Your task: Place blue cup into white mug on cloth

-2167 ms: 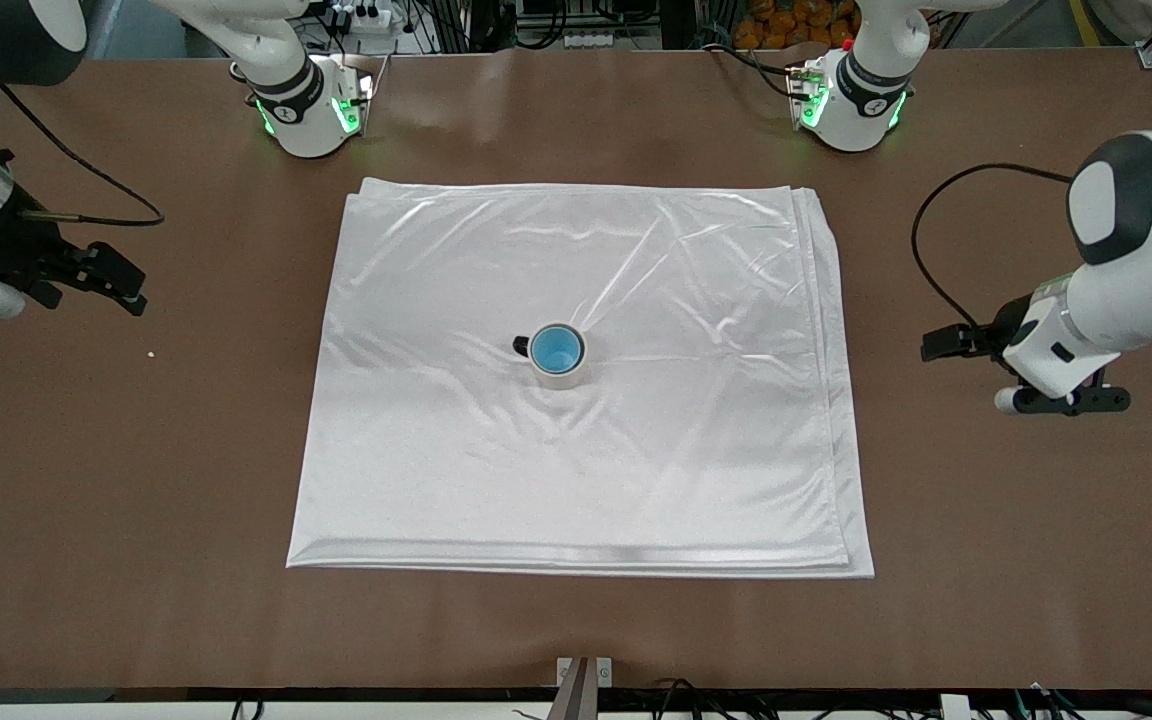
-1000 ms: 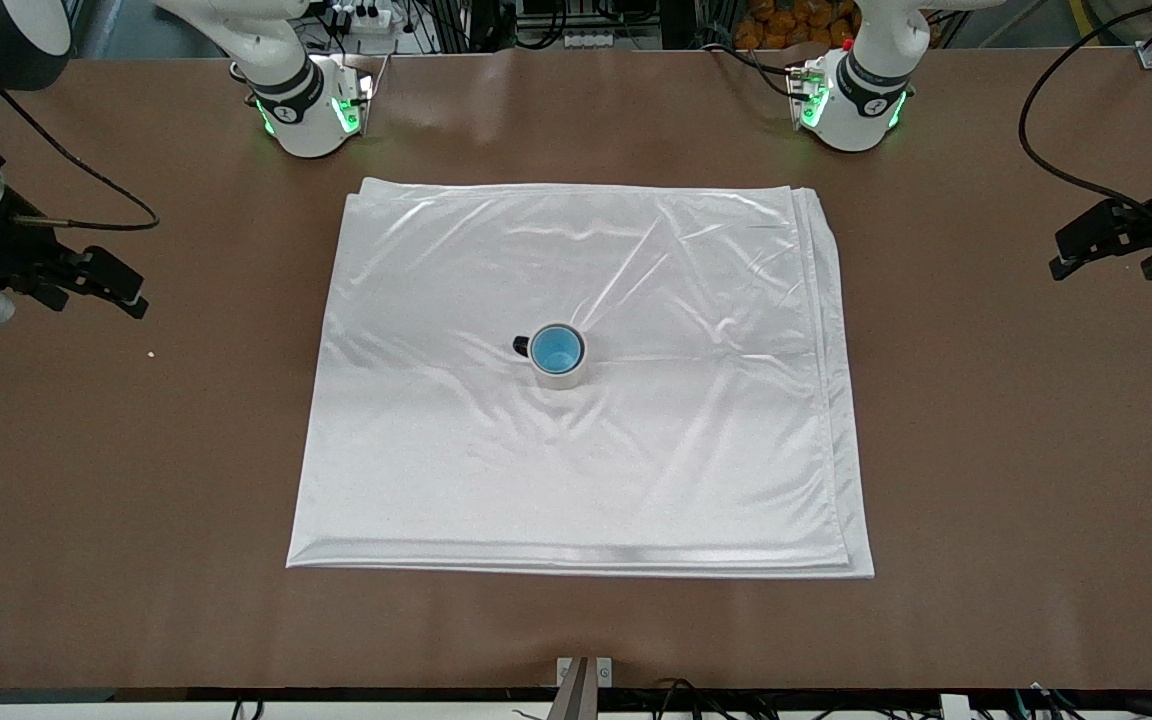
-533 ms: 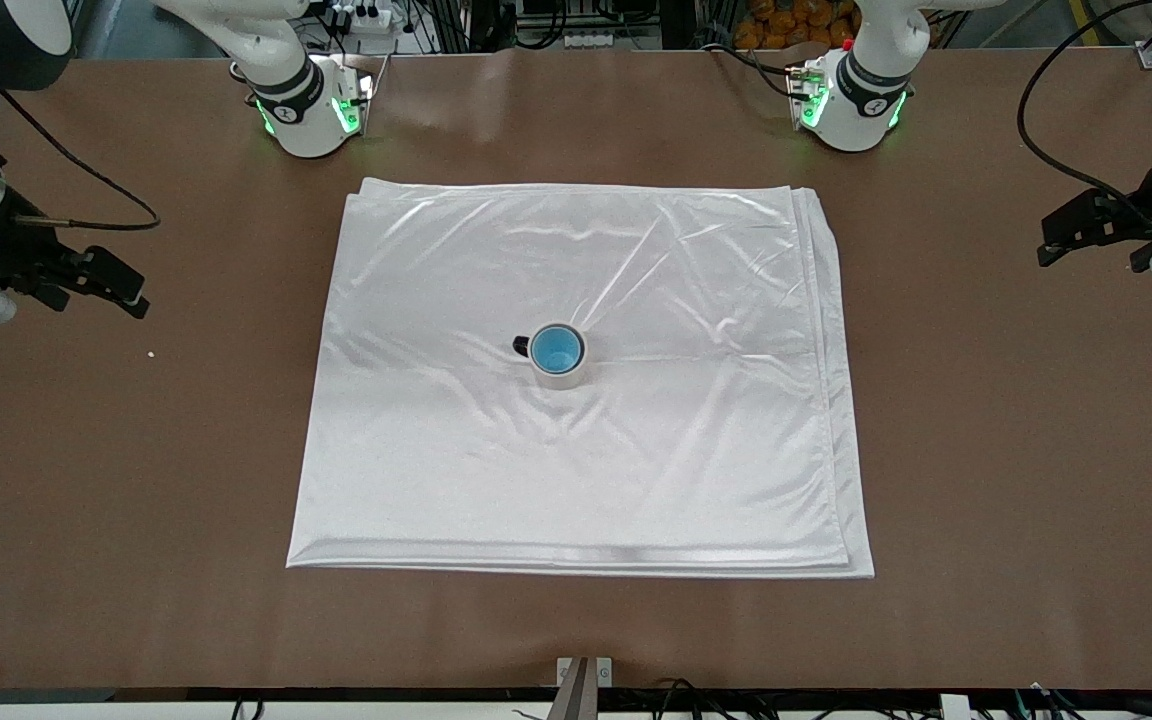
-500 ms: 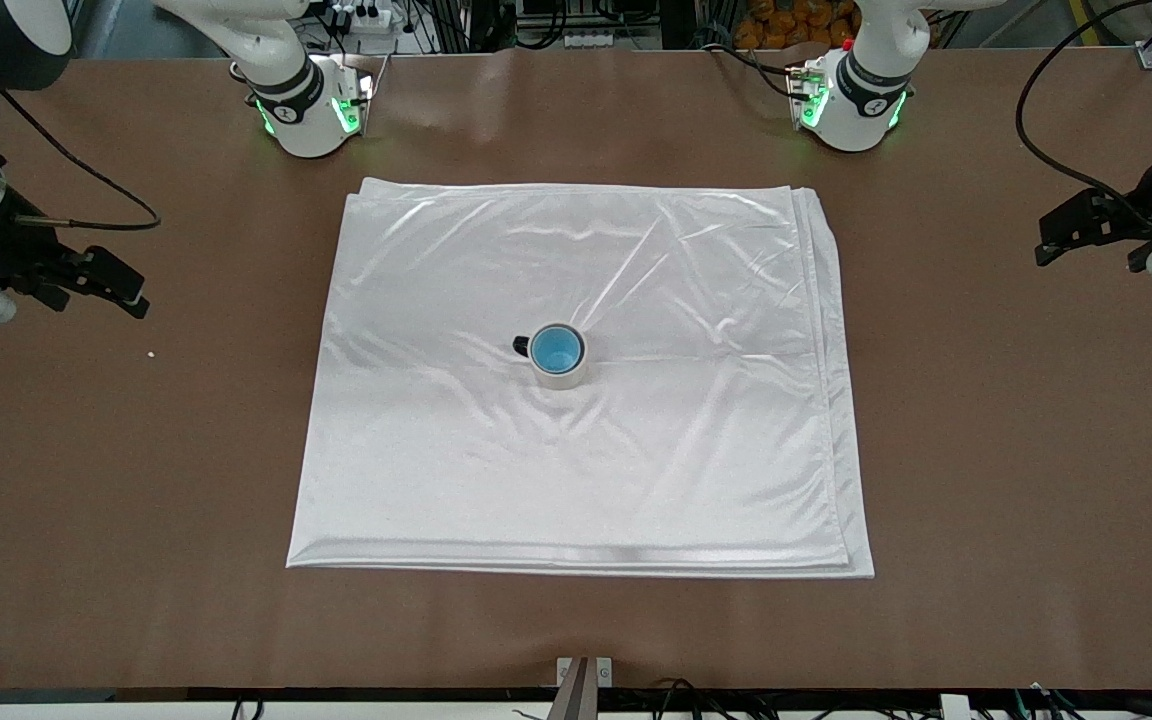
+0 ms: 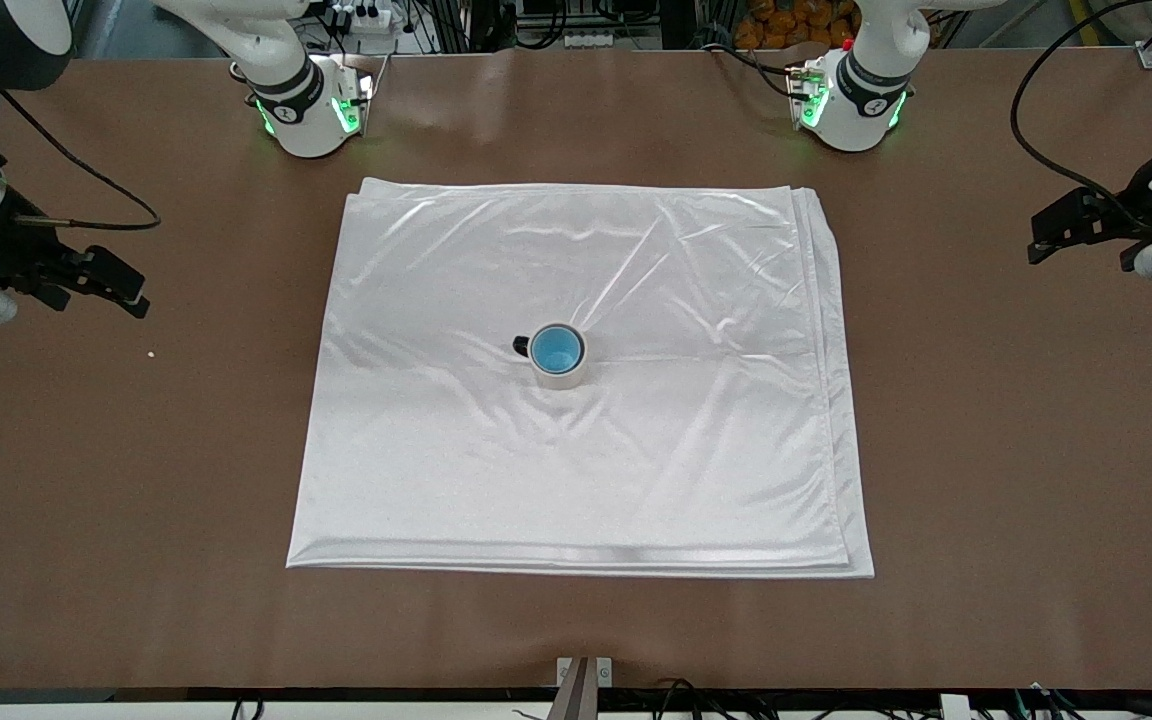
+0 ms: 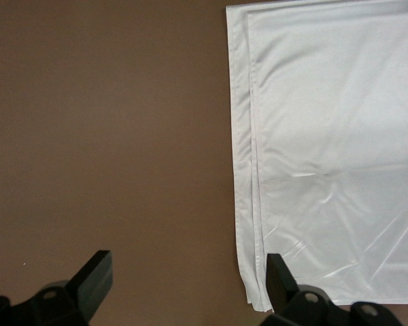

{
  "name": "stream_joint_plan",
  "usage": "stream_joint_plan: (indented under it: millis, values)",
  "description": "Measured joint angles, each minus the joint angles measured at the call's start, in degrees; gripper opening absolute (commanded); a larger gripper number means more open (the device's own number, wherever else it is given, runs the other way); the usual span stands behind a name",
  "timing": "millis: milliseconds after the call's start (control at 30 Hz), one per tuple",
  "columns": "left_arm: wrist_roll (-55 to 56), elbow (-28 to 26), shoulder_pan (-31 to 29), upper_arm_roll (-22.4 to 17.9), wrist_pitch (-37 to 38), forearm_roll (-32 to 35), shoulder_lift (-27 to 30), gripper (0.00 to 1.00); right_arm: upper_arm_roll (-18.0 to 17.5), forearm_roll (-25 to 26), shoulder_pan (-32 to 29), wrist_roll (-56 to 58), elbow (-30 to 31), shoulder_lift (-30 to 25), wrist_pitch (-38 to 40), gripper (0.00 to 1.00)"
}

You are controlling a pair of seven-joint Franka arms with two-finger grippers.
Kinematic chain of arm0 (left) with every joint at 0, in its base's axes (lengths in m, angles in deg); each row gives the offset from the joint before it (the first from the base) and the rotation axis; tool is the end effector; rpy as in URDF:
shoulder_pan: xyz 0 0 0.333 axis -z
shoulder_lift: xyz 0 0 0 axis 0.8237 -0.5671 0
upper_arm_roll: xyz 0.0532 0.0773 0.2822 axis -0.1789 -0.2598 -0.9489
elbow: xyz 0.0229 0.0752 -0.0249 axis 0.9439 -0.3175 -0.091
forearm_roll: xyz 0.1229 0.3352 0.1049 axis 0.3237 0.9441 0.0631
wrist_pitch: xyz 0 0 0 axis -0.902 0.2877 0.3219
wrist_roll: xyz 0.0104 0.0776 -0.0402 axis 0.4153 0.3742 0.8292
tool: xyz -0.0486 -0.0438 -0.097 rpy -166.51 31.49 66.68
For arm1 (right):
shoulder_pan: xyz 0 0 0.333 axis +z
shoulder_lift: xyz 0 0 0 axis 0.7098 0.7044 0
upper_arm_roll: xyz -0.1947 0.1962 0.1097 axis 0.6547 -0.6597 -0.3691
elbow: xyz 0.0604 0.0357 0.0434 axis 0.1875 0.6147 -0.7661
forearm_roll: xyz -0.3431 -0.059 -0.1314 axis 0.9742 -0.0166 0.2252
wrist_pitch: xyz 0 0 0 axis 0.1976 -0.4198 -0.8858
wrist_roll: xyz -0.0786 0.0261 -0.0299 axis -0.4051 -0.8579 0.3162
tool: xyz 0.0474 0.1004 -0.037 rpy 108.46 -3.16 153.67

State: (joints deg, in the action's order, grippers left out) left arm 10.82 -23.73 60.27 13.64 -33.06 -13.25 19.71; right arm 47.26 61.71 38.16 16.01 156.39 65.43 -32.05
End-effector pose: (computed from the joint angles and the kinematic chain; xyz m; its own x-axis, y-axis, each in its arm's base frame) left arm 0.5263 -0.0145 0.5895 0.9958 -0.0905 -0.0132 -0.0906 -0.9959 -0.0039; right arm 0.5379 0.0146 0.5586 0.9865 -0.1274 0.1034 -0.1253 -0.9918 -0.0261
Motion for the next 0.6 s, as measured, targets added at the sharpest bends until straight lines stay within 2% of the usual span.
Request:
stream_joint_plan:
  millis: [600]
  values:
    - [0.00, 0.00, -0.10, 0.00, 0.14, 0.00, -0.06, 1.00, -0.03, -0.04, -0.14, 0.00, 0.00, 0.00, 1.31, 1.00]
